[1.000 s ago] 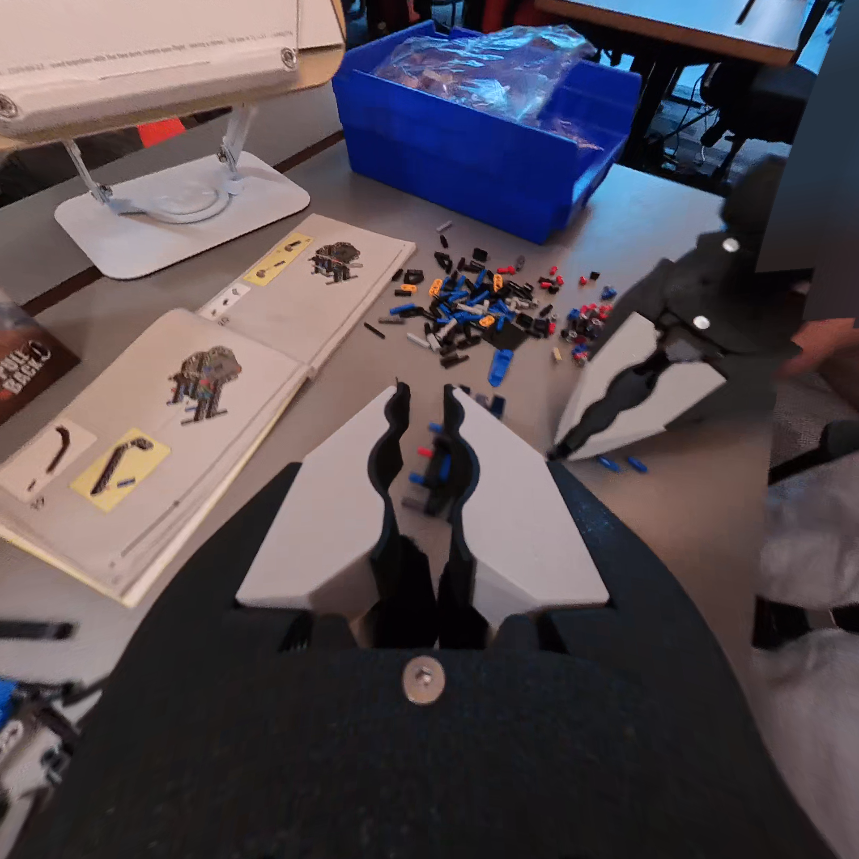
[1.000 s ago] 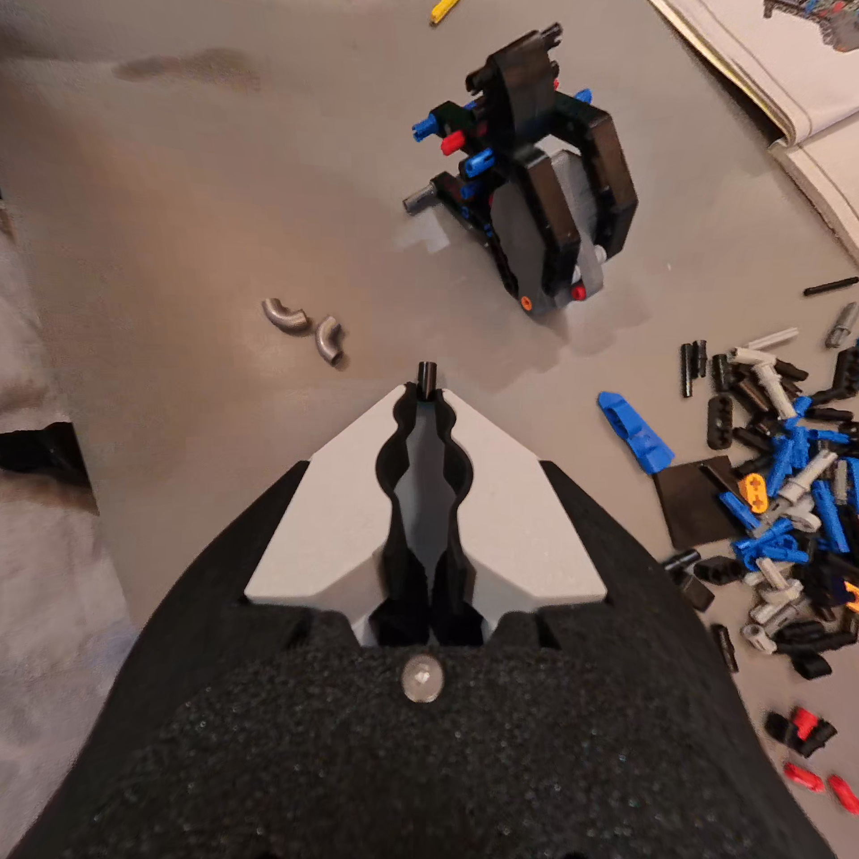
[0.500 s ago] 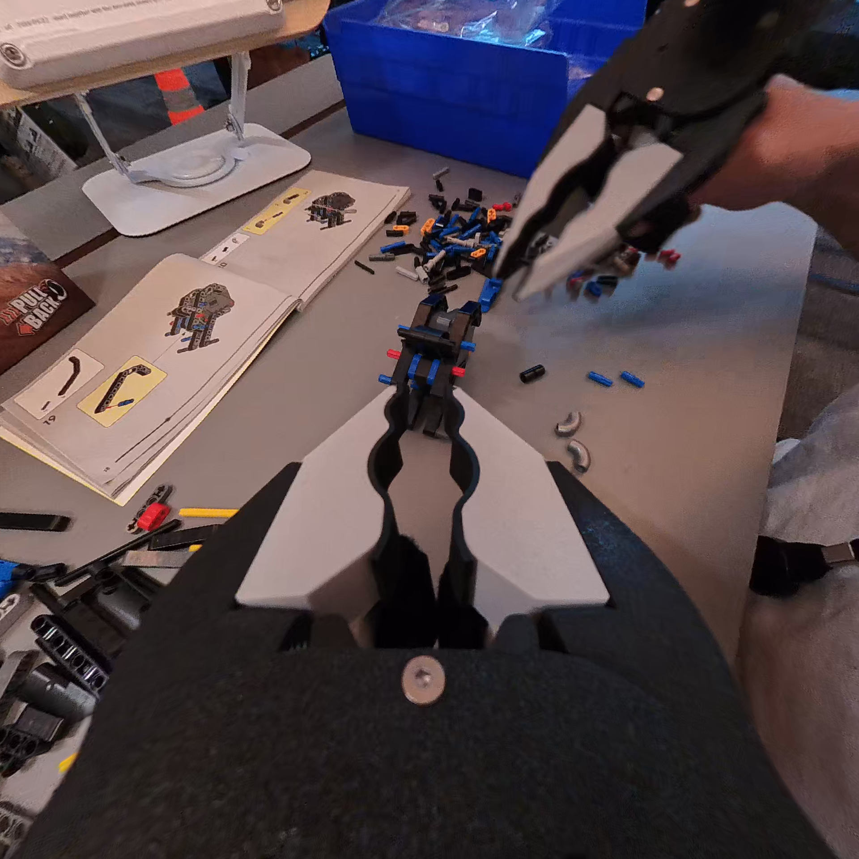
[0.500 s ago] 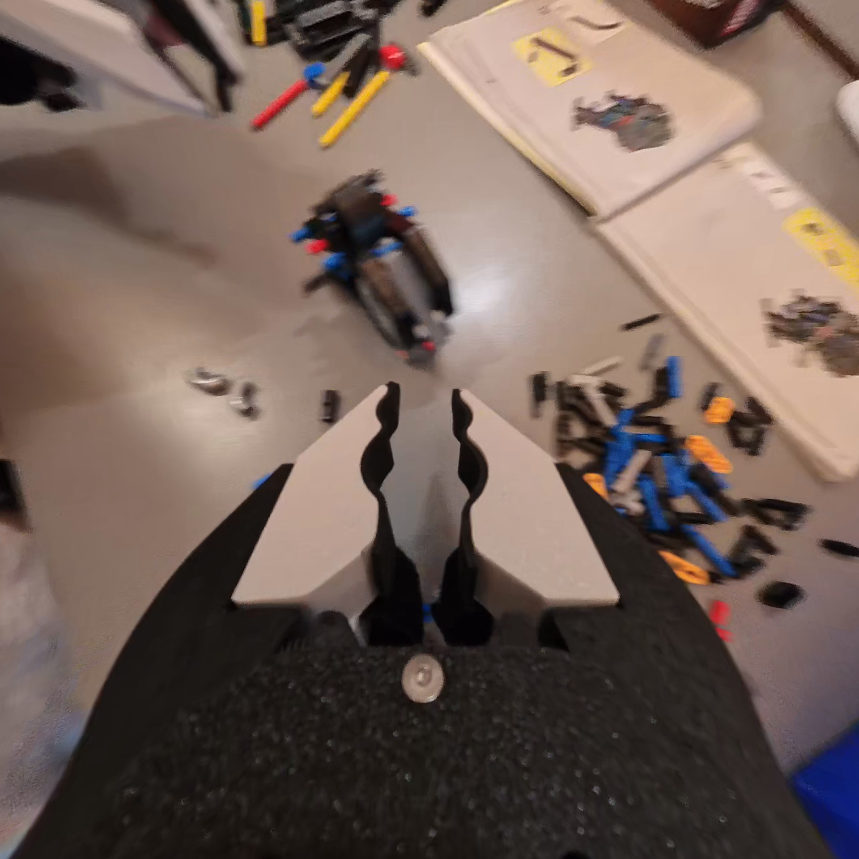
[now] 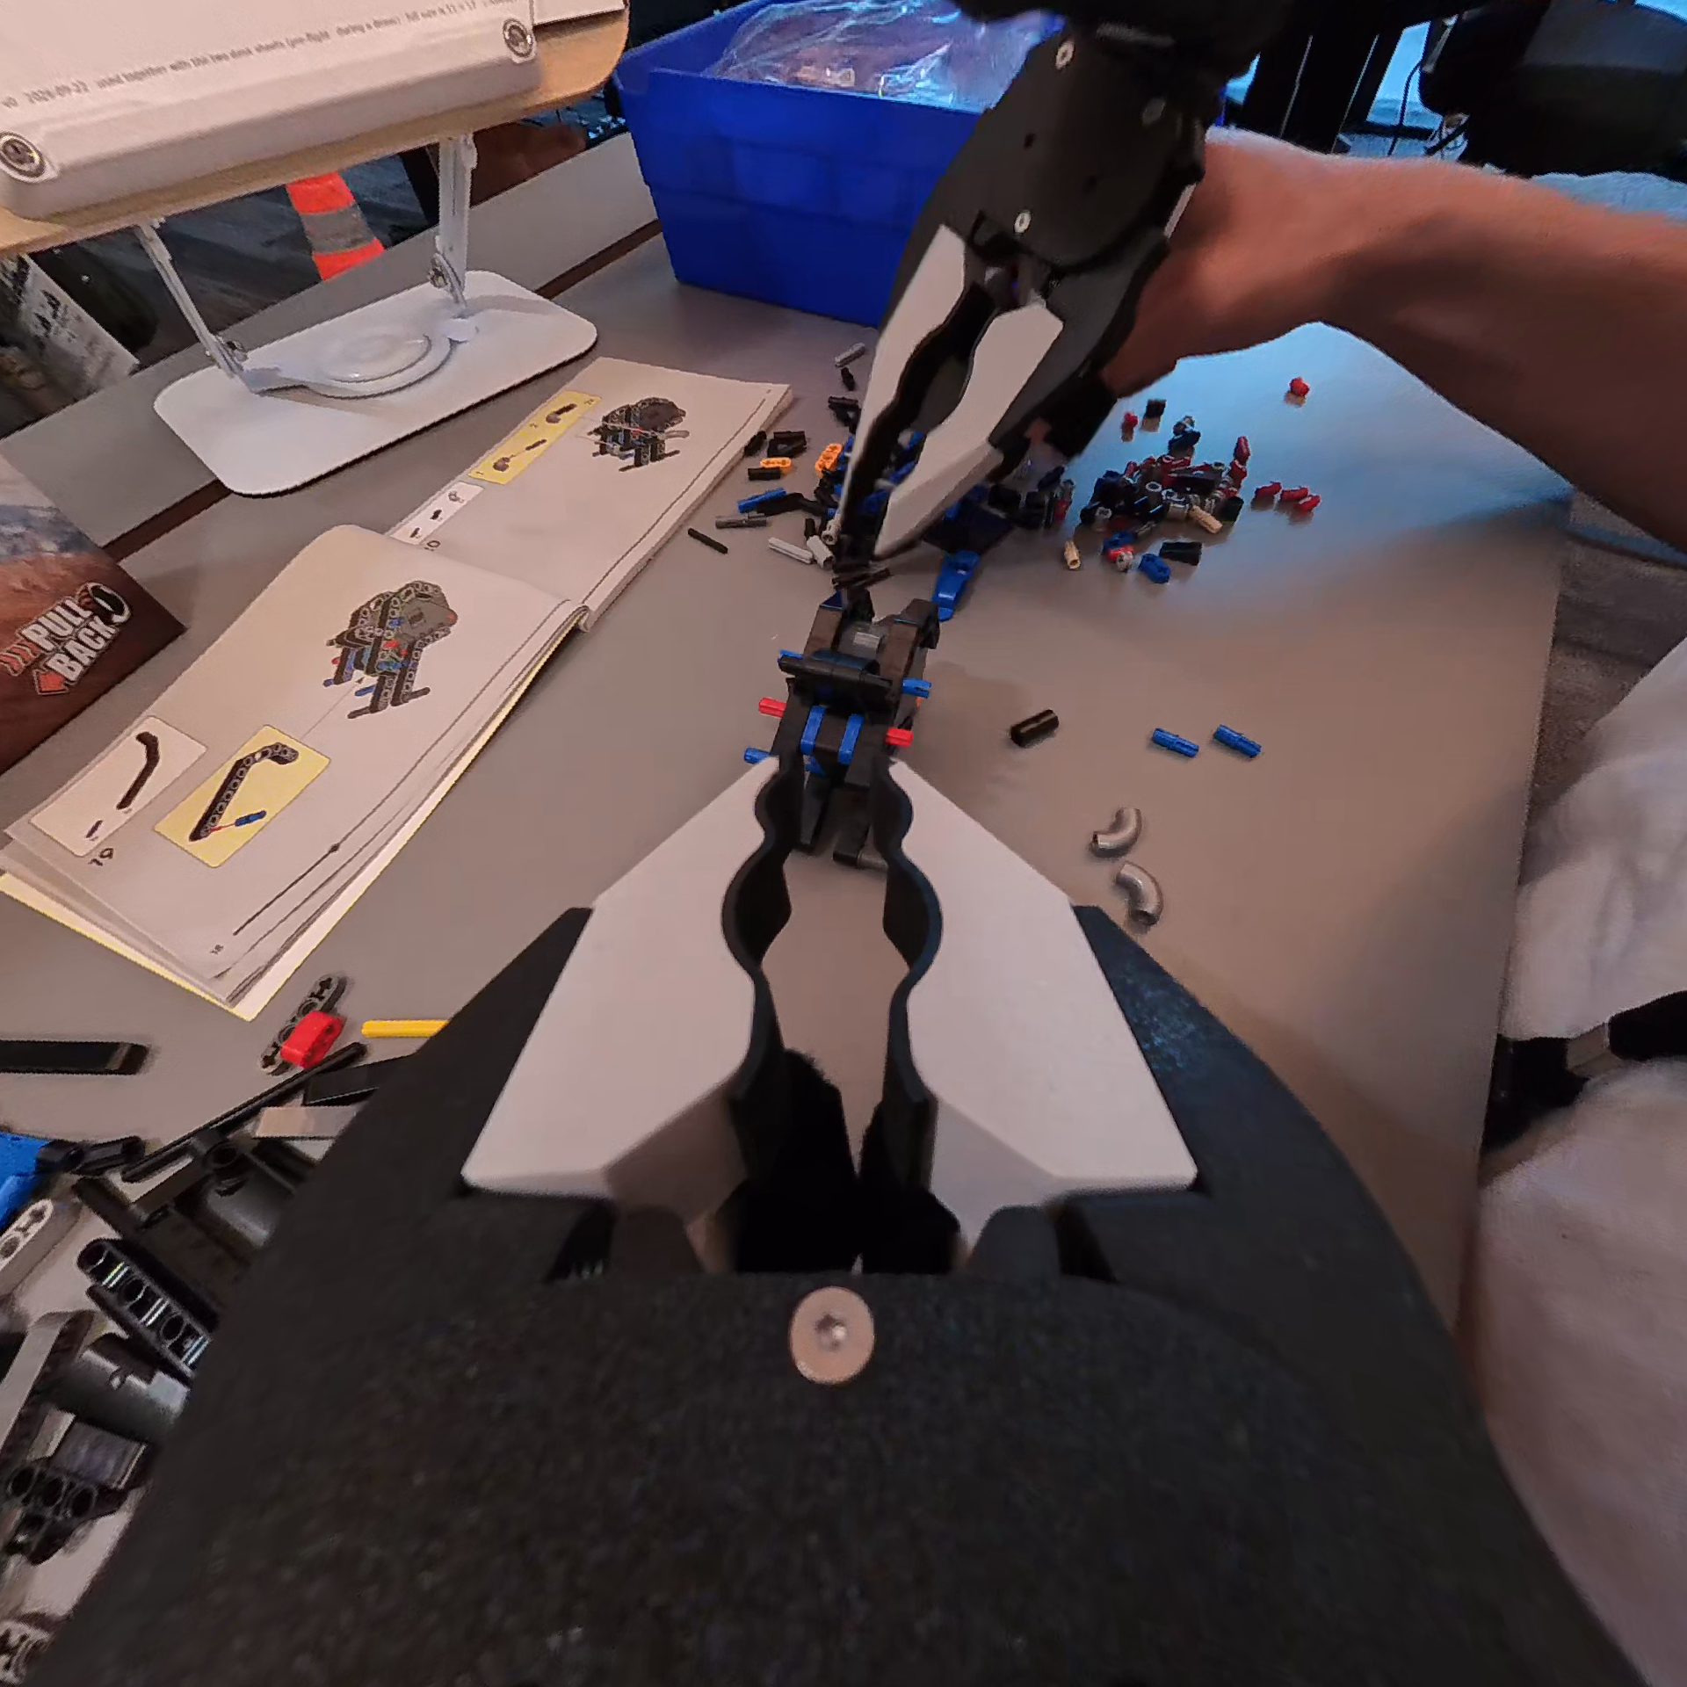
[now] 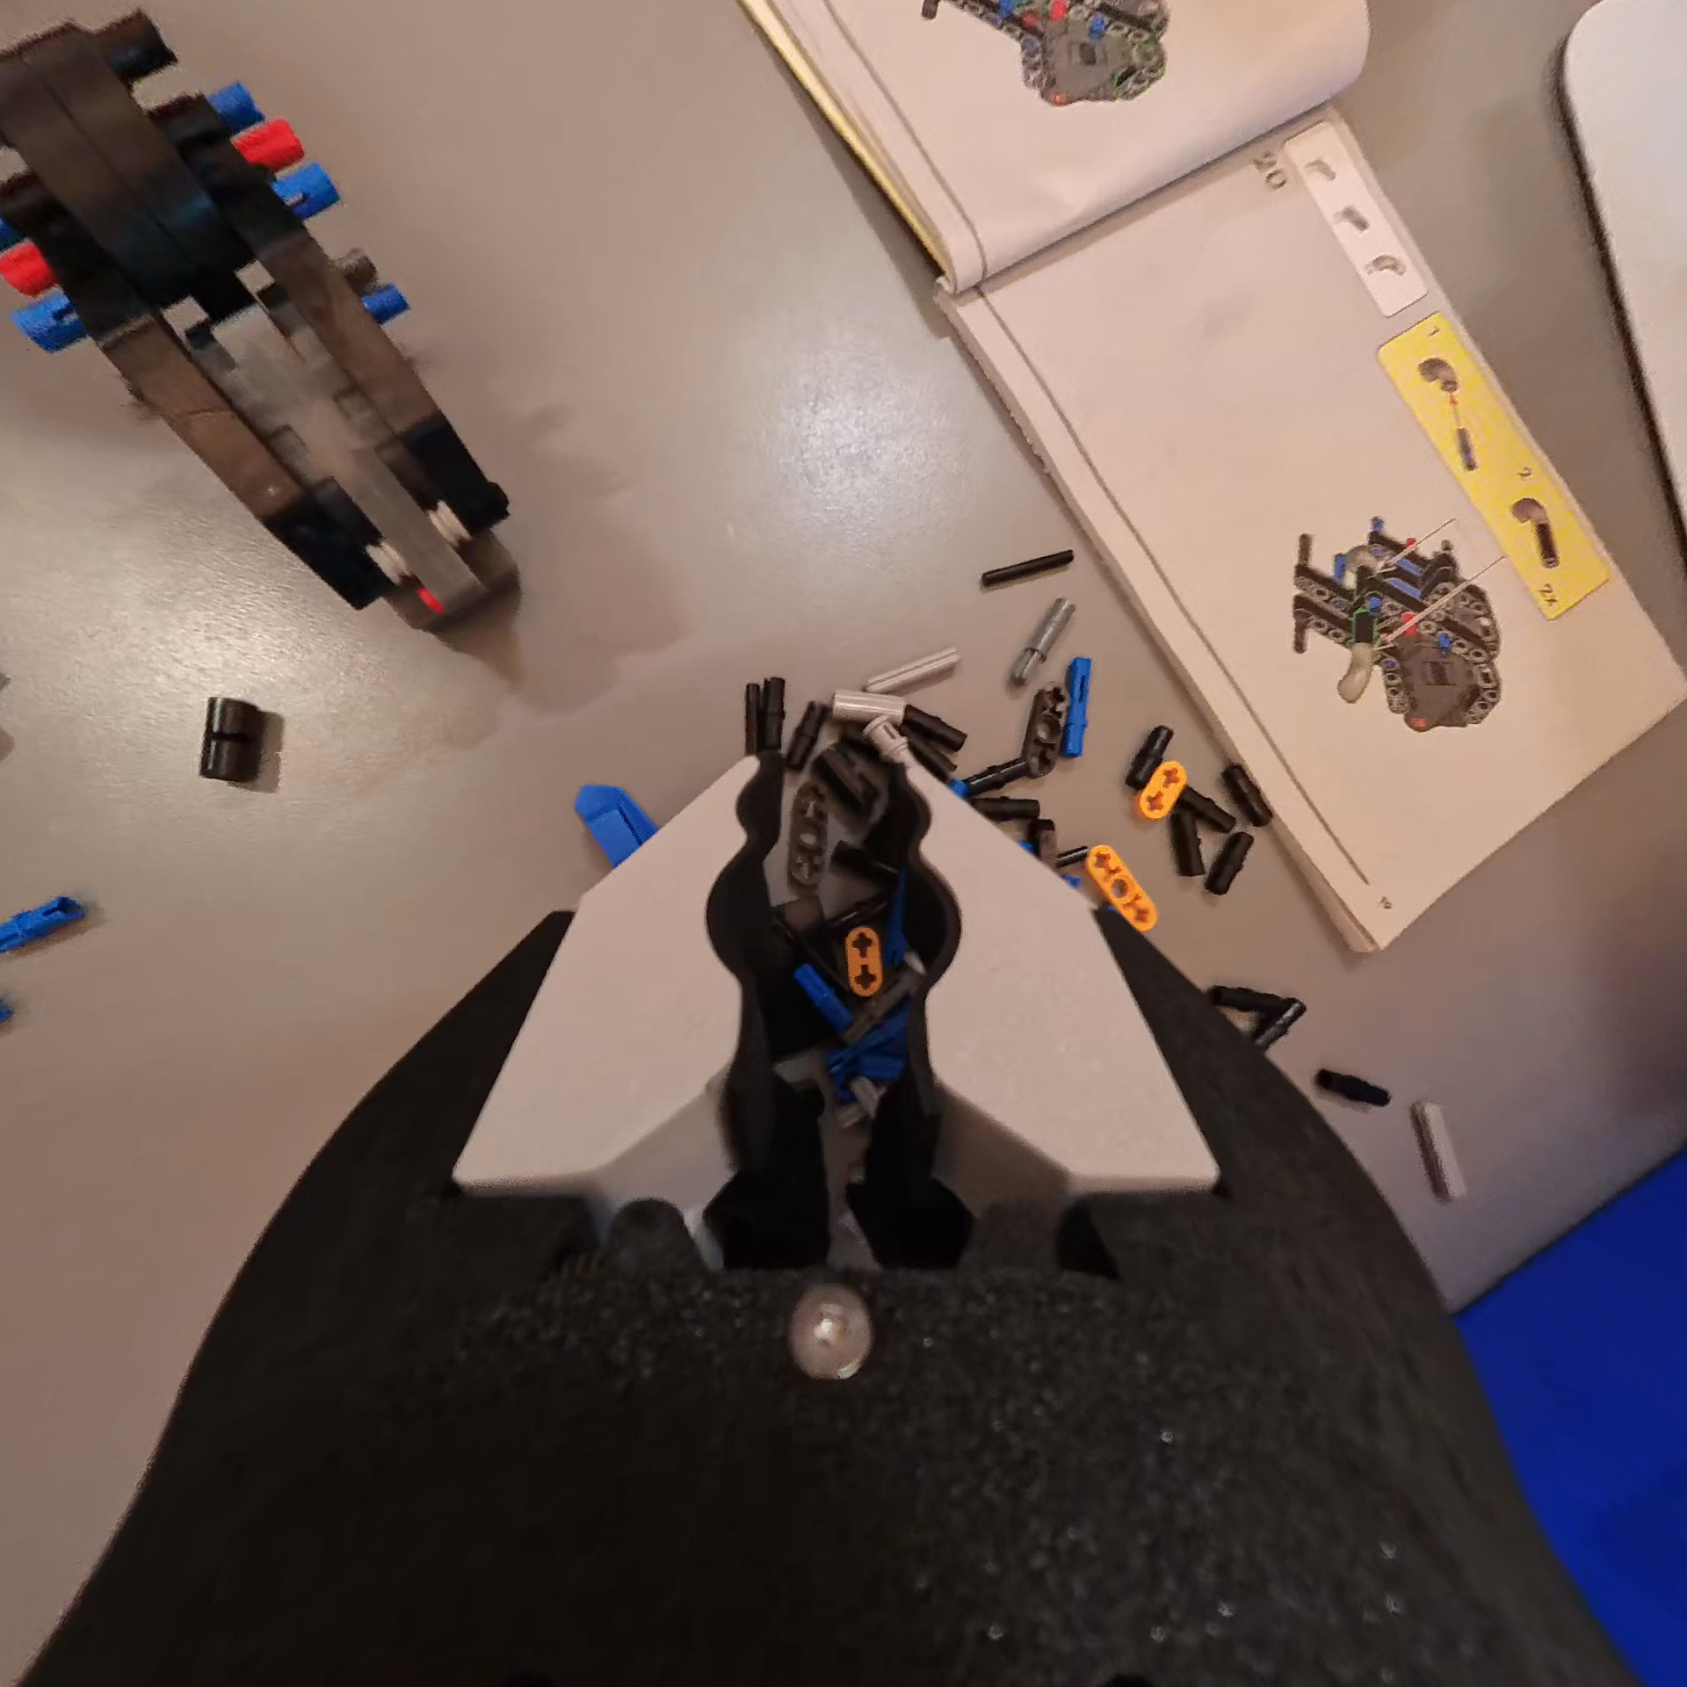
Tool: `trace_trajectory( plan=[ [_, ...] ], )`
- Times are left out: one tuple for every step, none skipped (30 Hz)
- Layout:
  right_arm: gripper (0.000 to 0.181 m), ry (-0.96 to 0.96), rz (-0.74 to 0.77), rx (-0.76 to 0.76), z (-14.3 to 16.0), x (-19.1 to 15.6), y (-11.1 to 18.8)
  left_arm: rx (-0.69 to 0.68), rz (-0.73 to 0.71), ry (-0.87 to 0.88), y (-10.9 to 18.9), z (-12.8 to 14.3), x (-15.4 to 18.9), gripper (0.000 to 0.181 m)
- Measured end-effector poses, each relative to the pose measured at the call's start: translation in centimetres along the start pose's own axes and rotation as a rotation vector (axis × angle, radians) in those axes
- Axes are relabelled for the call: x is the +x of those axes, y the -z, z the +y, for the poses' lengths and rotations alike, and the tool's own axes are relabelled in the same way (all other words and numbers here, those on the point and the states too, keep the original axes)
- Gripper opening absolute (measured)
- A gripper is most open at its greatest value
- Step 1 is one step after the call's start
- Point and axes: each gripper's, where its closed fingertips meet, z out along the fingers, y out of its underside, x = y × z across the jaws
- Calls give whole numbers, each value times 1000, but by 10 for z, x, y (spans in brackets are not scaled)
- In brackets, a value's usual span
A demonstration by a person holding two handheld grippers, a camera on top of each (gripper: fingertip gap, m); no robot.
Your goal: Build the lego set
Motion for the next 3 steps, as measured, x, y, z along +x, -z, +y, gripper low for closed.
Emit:
trace_trajectory(
  plan=[
    [23,6,3,16,-3,0,2,-6,1,-3,-1,1,0,13],
    [20,15,-10,27,-5,-2,4,-10,-1,-6,-1,2,-1,13],
    [19,23,-21,23,-5,-4,4,-10,-1,-7,-1,2,-2,13]
  ],
)
